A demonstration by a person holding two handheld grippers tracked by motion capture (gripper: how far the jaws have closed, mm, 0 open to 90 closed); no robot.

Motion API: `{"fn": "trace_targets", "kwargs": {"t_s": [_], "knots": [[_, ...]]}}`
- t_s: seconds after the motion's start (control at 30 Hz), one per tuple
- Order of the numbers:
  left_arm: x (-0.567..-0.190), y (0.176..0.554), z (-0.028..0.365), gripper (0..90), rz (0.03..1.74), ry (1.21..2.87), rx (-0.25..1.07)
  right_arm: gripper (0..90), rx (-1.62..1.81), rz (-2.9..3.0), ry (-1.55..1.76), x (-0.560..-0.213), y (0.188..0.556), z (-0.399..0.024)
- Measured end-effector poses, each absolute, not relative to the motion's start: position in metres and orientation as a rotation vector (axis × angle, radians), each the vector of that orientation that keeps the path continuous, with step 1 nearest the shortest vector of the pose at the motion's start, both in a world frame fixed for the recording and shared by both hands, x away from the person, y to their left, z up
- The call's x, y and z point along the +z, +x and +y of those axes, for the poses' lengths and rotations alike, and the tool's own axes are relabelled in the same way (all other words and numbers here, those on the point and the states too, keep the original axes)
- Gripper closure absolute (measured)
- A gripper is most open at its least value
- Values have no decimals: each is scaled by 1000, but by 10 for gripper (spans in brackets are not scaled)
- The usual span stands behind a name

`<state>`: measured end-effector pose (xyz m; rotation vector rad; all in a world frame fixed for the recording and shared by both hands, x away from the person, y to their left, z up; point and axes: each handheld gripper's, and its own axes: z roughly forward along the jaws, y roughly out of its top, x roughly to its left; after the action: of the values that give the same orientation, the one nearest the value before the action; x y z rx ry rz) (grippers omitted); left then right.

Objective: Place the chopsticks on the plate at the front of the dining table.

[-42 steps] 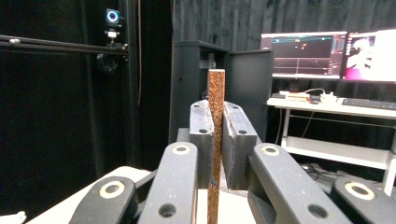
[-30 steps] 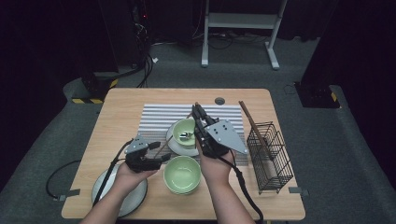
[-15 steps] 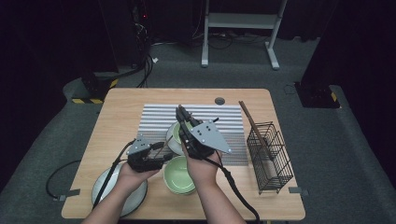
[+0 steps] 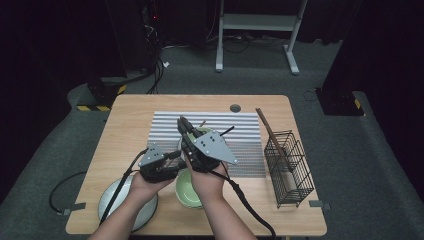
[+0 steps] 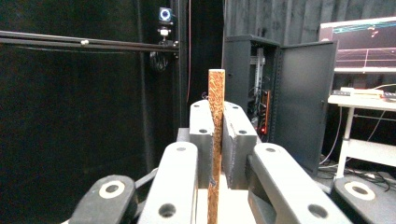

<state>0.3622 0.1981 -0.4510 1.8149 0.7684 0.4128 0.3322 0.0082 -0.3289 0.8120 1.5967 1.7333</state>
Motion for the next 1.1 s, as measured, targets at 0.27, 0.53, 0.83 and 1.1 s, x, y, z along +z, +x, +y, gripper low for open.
{"fn": "trace_targets", "kwargs": {"t_s": [0.27, 0.53, 0.83, 1.1], "knots": [[-451, 360, 196, 686, 732, 1822, 443, 837, 1743, 1611, 804, -330, 331, 15], [-450, 359, 196, 828, 712, 1823, 462, 836, 1740, 1618, 807, -330, 332, 15], [-450, 356, 195, 849, 690, 1836, 496, 828, 1735, 1611, 827, -330, 335, 13], [-449, 356, 197, 852, 698, 1826, 499, 729, 1750, 1611, 839, -330, 337, 14]]}}
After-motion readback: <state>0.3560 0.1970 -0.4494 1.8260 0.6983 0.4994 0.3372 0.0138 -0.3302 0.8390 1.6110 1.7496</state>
